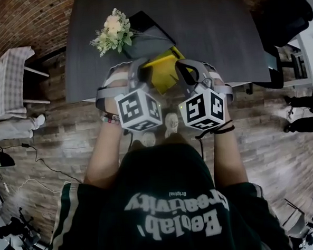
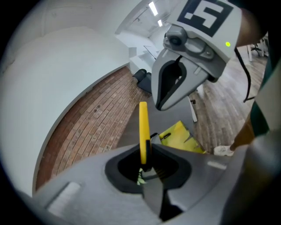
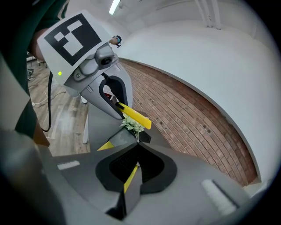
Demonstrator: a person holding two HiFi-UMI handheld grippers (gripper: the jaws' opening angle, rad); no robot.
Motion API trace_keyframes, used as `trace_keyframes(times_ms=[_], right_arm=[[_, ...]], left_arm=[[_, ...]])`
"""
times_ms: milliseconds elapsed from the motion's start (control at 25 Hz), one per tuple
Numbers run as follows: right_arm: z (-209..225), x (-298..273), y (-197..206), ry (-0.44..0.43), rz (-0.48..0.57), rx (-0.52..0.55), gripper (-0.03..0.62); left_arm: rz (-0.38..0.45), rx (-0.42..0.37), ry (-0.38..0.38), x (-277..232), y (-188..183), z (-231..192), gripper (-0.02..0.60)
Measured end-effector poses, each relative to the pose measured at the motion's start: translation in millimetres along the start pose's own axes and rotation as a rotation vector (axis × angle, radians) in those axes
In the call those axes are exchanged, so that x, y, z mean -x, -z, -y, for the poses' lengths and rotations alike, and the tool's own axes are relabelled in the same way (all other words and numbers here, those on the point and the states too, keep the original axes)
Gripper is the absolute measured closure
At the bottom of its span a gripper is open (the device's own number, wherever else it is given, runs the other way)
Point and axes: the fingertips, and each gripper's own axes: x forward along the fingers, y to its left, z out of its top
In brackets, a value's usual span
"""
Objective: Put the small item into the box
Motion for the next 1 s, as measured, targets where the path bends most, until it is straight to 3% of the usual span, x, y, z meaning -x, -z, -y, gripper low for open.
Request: trace_keyframes(times_ms=[1000], right_arm=[[35, -34, 58, -0.179, 0.116, 0.096, 0.588]], left_arm=[[-0.186, 0.106, -0.026, -73, -21, 11, 0.532]])
